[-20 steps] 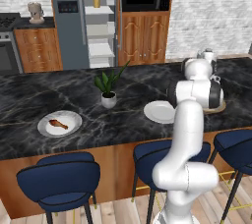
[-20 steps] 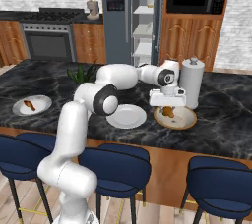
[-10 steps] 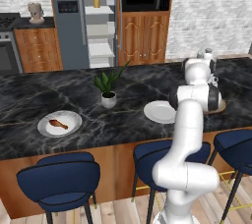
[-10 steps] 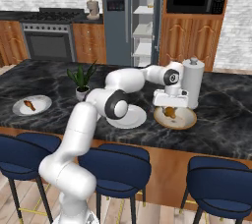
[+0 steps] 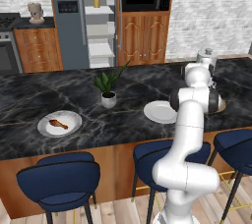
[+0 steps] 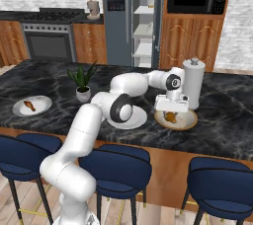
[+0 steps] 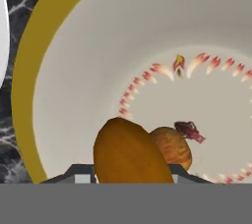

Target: Pick the chicken drumstick and mushroom from their plates and place them in the bowl. Then put the bowl in the fridge.

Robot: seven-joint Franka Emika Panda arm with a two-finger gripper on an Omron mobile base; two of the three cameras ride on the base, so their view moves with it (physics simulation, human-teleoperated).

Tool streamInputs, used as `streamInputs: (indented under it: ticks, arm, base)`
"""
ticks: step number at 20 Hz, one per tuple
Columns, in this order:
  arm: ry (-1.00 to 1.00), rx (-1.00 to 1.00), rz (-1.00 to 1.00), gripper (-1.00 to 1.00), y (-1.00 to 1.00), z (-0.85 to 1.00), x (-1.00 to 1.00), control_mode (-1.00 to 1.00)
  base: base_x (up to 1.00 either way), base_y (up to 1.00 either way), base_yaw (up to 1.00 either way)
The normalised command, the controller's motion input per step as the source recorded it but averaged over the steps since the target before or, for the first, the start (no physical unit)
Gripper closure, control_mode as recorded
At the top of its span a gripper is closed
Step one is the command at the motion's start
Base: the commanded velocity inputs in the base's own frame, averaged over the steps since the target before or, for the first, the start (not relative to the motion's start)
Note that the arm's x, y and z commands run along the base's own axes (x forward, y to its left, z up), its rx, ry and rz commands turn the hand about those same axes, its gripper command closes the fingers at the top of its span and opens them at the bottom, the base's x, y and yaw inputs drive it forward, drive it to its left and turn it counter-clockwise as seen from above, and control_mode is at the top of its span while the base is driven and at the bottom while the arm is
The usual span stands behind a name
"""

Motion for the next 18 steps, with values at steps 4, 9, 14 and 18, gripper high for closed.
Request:
streamInputs:
  ticks: [4,9,14,18]
  arm:
    - [0.00,0.02,0.04,-1.00,0.06,-0.02,-0.01,-1.00]
    - [0.01,0.02,0.01,-1.00,0.00,0.25,-0.05,-1.00]
    - [0.00,0.00,0.00,-1.00,0.01,0.30,-0.10,-1.00]
    - [0.00,0.01,0.00,-1.00,0.23,0.59,-0.40,-1.00]
  base:
    - [0.00,0.00,0.00]
    - [0.00,0.00,0.00]
    - [0.00,0.00,0.00]
    - [0.00,0.00,0.00]
